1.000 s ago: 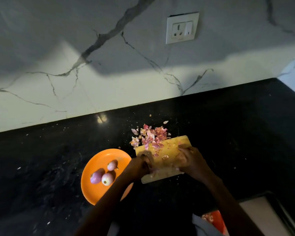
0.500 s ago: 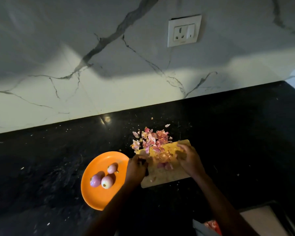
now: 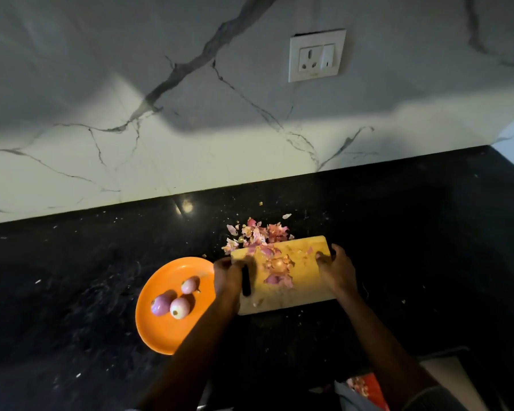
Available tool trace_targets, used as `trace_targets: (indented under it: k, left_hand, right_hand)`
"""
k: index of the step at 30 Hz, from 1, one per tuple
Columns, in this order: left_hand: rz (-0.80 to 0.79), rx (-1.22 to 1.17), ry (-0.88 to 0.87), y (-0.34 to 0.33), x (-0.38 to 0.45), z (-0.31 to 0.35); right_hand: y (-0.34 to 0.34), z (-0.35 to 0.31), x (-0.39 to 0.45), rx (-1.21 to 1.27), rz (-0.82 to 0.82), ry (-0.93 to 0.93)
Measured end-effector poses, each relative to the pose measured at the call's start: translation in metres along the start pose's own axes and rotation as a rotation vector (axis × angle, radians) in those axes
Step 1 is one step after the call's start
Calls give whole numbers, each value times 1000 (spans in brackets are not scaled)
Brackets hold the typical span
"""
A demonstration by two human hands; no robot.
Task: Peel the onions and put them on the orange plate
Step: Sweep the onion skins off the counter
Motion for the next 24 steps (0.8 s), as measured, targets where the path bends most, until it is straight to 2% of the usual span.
trace_targets:
  k: [4,10,15,19,24]
  left_hand:
    - [0,-187,-42,5,-14,24]
    - [47,-240,-214,8,-20,28]
    - [28,-414,-151,4,-28,19]
    - [27,-419,-182,3,-32,23]
    - [0,-378,-188,-1,-28,29]
  right_hand:
    - [19,-17,-2,116,13,127]
    - [39,-46,-19,305,99,240]
    - [37,-46,-25,384,135,269]
    - [41,-49,-30,398,160,317]
    - [41,-42,-24,386,174,290]
Point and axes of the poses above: each hand's wrist, its own x-axis towards the middle knuckle, its own y-axis out of the back of the hand, z = x × y, the point moved 3 cm from there along x, towards the middle knuckle, and after that the axes turned 4 degrees about x, right-handed, at the moved point
